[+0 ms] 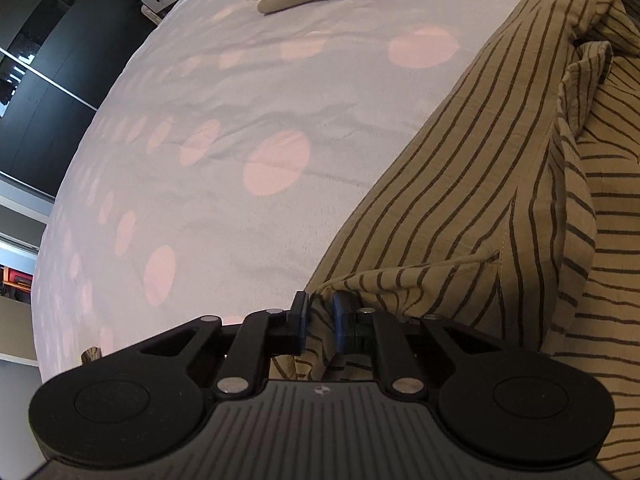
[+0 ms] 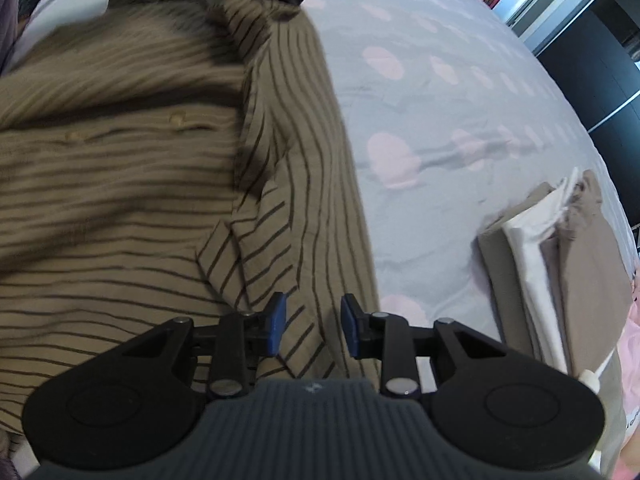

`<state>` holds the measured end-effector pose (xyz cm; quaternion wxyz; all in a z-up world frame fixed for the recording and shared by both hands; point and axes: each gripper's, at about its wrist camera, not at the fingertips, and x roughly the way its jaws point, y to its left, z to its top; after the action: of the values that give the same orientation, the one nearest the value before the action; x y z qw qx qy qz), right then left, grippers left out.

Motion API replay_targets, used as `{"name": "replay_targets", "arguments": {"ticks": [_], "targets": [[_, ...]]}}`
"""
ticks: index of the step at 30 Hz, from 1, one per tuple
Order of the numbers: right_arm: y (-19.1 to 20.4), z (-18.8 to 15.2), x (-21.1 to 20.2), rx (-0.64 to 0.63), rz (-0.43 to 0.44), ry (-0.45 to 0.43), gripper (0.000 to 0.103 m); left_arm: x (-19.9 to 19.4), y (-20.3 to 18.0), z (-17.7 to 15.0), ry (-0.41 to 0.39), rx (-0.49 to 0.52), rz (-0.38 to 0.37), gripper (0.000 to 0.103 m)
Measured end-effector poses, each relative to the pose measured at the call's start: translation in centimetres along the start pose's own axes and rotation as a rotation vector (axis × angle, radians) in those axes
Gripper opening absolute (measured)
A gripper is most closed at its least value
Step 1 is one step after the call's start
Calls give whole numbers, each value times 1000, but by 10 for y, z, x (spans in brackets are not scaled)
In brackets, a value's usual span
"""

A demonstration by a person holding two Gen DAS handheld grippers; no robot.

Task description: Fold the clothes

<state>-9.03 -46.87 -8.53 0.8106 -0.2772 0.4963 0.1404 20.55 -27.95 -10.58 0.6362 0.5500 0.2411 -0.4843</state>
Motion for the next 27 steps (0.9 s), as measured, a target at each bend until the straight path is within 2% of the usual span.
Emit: {"name": "replay_targets", "arguments": {"ticks": [3,4,6,9,10,15,18,21,25,27], "targets": [[4,-3,16,-13,-3,16,30,-2,0,0,2,-10,9,10],[5,-4,22,-10,-9,18,23,-2,0,0,3,-13,15,8],[7,-7,32,-3,-22,23,22,-3,1,1,3,-28,21,5],[9,-10,43,5,-22,42,10,-7,2,0,-4,-57,28,3],[9,-10,44,20,-25,41,6,-8,1,-1,-6,-64,35,3],[3,-9,24,62,-49,5,3,-31,7,-7,-39,-148,75,1],[-12,-9,-2,166,-72,-79,2,-57,18,-16,-82,-260,83,0],[-32,-11,-40,330,-127,-215,2,-93,26,-25,-139,-362,115,0],[-42,-7,-92,499,-314,-399,1,-151,32,-35,-233,-483,169,0],[-36,2,-115,515,-417,-447,1,-183,35,-38,-283,-539,199,0]]}}
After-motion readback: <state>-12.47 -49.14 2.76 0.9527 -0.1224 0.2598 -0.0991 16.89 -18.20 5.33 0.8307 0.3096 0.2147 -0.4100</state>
